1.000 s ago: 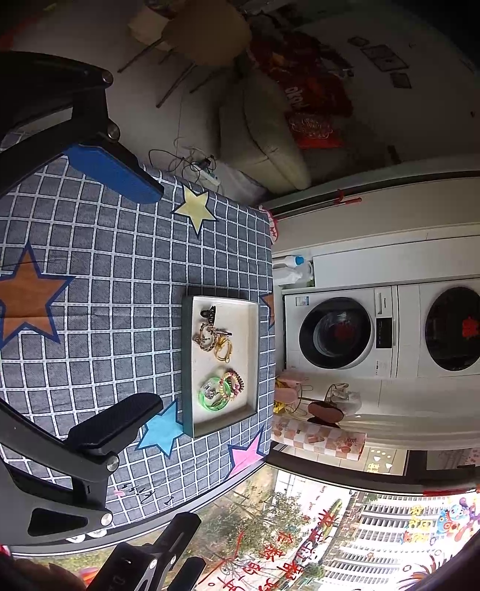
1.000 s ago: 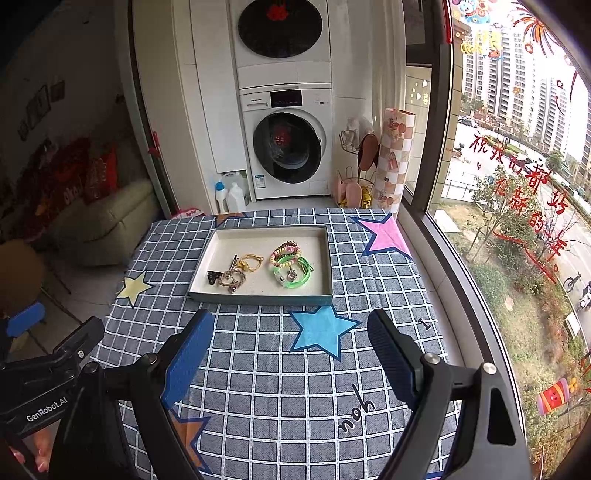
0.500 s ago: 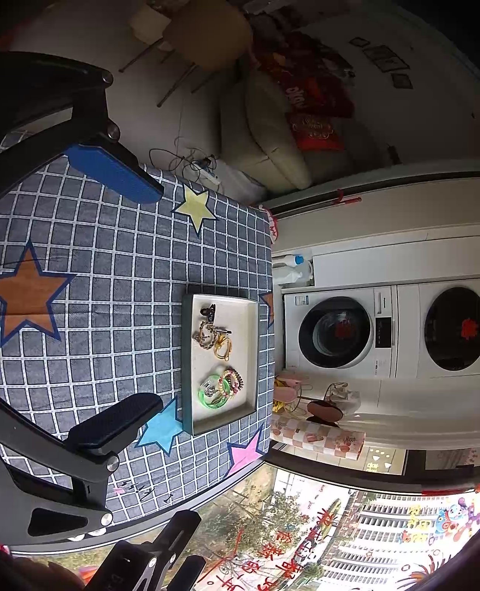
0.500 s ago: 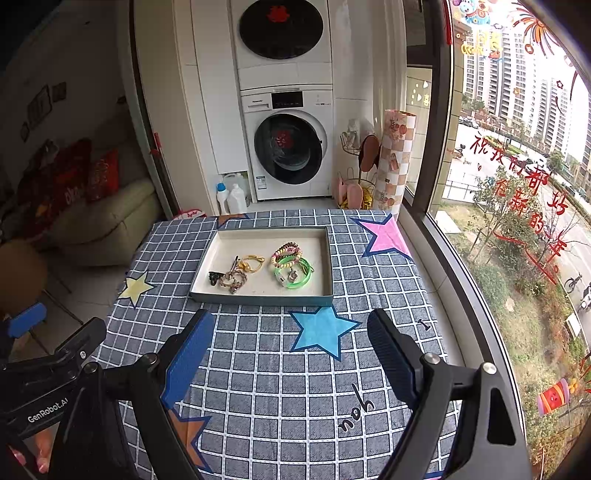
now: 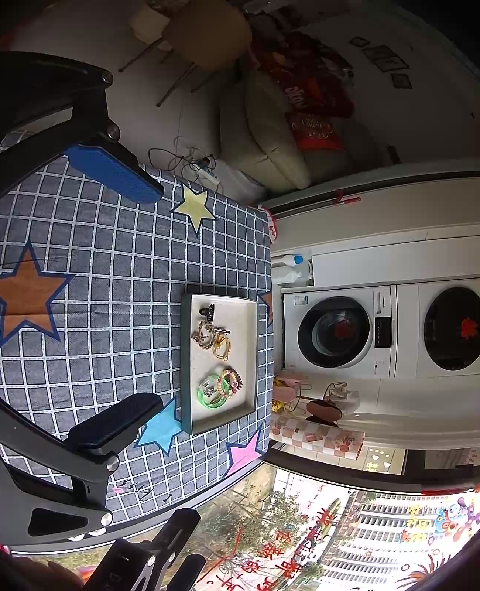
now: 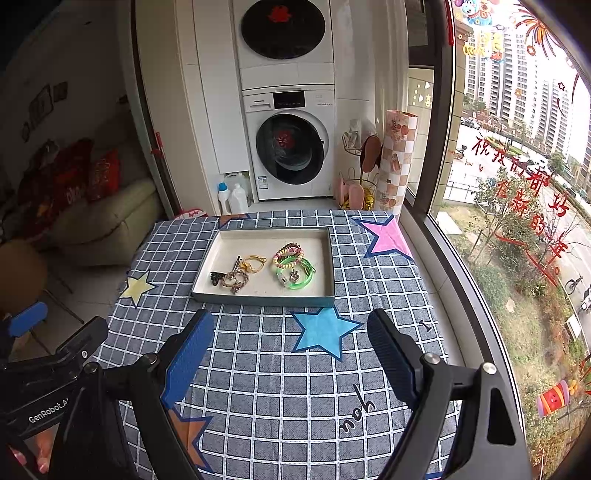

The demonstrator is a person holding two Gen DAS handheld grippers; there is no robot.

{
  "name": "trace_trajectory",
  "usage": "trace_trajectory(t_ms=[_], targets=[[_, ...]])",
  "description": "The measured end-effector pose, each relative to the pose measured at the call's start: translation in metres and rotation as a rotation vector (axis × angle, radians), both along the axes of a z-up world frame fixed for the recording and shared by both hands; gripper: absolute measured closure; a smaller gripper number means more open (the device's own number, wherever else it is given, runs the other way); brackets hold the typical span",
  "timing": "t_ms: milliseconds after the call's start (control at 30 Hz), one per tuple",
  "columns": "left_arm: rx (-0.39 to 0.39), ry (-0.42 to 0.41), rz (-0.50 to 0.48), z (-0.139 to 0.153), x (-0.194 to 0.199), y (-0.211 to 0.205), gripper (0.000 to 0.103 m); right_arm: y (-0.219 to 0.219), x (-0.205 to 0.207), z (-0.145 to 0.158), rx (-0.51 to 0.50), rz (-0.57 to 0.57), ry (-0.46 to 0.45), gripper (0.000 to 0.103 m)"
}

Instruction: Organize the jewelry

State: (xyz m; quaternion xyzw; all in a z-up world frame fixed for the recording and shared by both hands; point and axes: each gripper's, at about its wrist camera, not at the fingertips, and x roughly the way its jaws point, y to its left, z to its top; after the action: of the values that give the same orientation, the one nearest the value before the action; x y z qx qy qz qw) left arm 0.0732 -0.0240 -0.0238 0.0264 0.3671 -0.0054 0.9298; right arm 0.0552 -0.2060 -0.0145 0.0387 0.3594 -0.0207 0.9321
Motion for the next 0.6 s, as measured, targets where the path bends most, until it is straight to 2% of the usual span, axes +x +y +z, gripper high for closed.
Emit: trace_trajectory(t_ms=[600], targets=[[0.001, 0.002, -0.002, 0.0006, 0.0006, 0.0001, 0.000, 0.0015, -0.0002, 0.0003, 0.000, 0.001, 0.000, 0.016]])
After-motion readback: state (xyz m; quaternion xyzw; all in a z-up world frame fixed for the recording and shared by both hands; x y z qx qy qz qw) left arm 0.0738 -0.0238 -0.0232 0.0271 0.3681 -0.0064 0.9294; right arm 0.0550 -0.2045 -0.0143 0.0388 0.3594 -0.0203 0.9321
